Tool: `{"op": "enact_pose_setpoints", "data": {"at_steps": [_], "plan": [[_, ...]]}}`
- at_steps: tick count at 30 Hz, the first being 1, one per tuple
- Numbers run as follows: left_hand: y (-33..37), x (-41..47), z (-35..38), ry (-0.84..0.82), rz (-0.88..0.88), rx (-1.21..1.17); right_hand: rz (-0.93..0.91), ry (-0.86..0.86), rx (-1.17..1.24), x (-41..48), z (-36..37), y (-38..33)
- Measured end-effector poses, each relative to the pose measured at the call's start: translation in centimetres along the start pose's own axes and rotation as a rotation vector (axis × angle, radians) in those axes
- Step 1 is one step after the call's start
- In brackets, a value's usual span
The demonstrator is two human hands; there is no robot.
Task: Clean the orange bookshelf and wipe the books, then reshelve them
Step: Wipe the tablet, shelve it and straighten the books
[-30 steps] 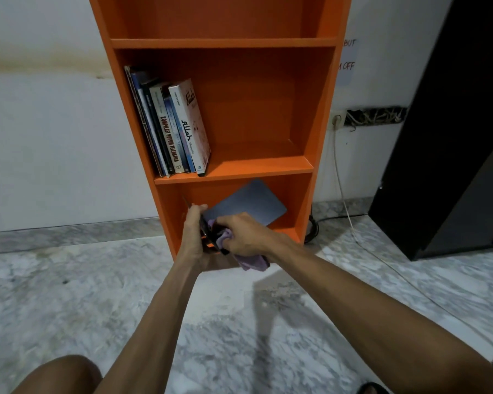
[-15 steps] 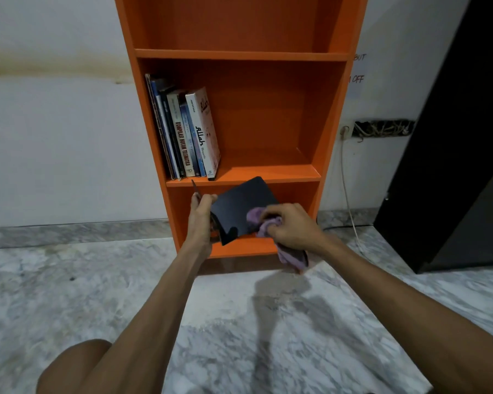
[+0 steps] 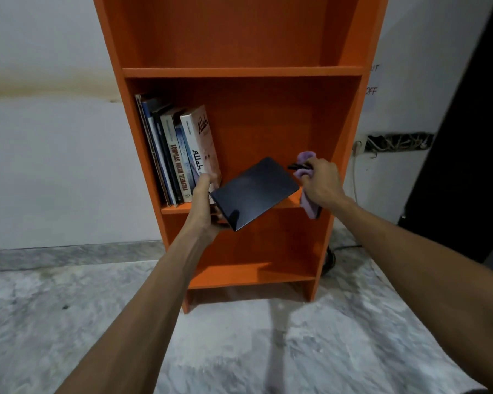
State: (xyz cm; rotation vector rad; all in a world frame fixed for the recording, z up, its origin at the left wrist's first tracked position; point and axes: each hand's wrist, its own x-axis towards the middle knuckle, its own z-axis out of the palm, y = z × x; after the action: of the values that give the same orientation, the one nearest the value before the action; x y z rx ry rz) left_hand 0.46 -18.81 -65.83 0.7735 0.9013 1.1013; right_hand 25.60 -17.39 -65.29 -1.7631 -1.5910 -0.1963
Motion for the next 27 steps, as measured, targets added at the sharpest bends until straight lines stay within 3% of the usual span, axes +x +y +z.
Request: {"op": "enact_pose_setpoints", "data": {"at_steps": [11,14,19,27], "plan": [[2.9,11.1,4.0,-0.078,-0.005,-0.098,0.265,-0.247,-0.028,8.2,7.4,3.1],[2.6,13.3,4.0,-0.067,-0.035,-0.161,0.240,-0.322,-0.021,8.4,9.5,3.8],[1.9,15.6,3.3,-0.068,-0.102,-0.184,0.184,-0.587,0.151,8.0,9.7,3.7],[0.5,17.2,3.0,-0.157,-0.204,-0.347,0.259,-0.458,0.612,7.6,9.3,1.5]]}}
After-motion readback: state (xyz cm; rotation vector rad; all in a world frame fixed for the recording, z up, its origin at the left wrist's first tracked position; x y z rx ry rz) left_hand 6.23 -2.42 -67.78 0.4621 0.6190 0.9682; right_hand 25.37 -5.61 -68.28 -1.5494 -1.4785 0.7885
